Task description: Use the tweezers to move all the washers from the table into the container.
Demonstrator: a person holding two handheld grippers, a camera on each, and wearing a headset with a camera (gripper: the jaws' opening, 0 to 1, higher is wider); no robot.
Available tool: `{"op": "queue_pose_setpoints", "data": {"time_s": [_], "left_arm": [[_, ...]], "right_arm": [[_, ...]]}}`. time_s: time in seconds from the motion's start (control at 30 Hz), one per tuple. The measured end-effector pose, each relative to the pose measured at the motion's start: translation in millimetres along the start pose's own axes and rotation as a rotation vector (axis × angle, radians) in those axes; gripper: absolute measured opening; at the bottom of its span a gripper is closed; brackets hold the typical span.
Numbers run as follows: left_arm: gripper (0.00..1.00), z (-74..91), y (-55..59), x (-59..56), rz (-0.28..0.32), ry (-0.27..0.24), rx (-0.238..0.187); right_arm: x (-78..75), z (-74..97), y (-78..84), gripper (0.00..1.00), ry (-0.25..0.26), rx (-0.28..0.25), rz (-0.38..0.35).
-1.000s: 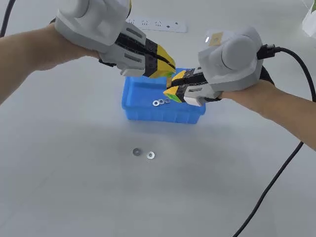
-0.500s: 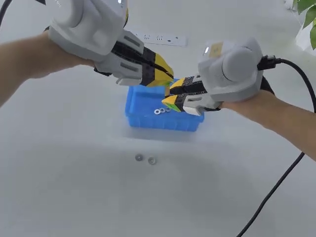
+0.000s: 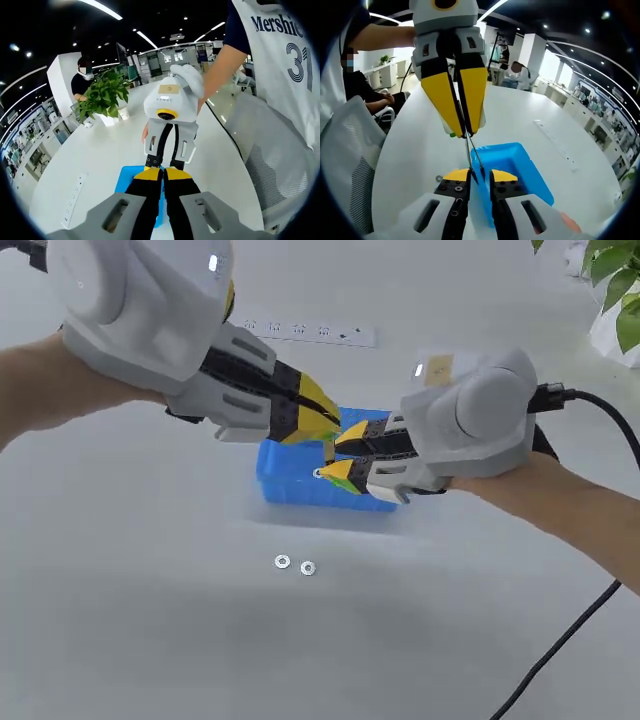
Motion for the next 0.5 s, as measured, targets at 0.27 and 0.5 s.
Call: {"op": "queue_pose_setpoints", "data": {"time_s": [0.27, 0.5], "left_arm": [[0.05, 0.5, 11.3, -24.7, 0.053, -0.008, -0.001], [0.05, -1.7, 15.6, -39.8, 0.095, 0.001, -0.019]], "right_arm": [[37.3, -0.8, 11.7, 0.16, -0.078, 0.001, -0.048], [53.4, -3.5, 19.7, 0.16, -0.098, 0.01, -0.063]]}}
Point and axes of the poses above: the centre of the closed fingertips' face, and the gripper's own axes: z roughly backward along the fingers, x roughly to its left, y roughly out of its underside, the point moved 2 cm from there along z, roughly backward along the fingers, and after that the axes turned 7 degrees about y, right-handed, at the moved point
